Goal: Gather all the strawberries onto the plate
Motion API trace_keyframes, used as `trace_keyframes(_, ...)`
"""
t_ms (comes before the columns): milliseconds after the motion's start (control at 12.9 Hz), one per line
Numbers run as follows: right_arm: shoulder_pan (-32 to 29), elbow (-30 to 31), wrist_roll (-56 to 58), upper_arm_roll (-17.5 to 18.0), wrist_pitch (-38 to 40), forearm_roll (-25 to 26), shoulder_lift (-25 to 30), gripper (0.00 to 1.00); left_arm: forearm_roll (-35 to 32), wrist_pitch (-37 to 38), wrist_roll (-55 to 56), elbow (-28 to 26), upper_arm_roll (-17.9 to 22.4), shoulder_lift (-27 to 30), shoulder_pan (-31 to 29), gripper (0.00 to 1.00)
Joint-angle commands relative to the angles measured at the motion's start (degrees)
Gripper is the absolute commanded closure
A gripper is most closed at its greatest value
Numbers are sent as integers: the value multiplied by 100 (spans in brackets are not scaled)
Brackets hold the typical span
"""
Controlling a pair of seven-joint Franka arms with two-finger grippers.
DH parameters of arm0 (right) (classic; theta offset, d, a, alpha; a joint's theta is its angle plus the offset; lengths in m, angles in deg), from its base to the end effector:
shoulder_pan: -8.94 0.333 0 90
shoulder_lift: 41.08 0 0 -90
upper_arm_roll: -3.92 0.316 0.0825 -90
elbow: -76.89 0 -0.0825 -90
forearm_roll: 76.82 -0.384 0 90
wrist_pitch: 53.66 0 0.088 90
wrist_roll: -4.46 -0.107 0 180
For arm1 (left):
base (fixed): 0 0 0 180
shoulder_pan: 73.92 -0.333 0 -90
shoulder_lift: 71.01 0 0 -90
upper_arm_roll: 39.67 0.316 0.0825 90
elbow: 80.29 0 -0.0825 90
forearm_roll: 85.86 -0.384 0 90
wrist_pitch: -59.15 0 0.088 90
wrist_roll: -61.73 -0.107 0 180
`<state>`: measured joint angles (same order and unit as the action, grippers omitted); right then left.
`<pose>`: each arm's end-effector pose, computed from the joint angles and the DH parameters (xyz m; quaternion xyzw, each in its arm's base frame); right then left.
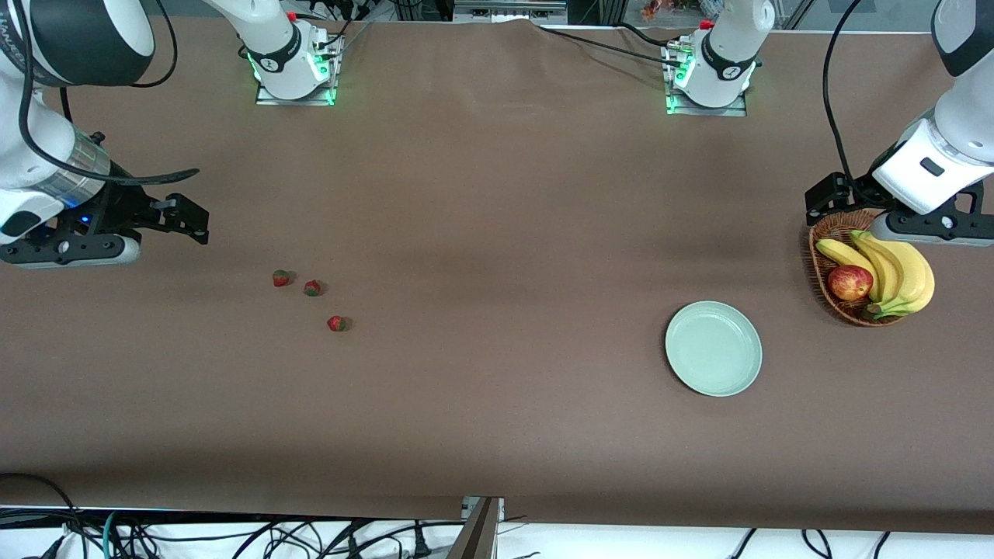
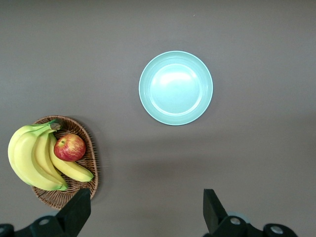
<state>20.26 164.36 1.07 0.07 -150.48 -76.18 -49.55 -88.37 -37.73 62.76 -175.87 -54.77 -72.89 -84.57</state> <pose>0.6028 0.0808 0.5703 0.9992 0.0366 0.0088 0.0097 0.5697 -0.0380 0.5709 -0.9993 0.0325 0.0036 0.0177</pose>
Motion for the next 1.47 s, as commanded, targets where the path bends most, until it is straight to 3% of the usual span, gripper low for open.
trace_keyframes(0,-52,94,66,-2,181,-29,248,0,83,81,-121,84,-46,4,-60,0)
trace_keyframes(387,-52,25,66,-28,103,-46,223,0,75,81,-121,84,-46,4,-60,0)
trace_keyframes(619,-43,25,75,-11,58,-423,171,0,66,81,-121,92,-46,4,-60,0)
trace_keyframes(1393,-52,60,75,-19,137,-345,-5,0,66,90,-129,84,-46,4,-60,0)
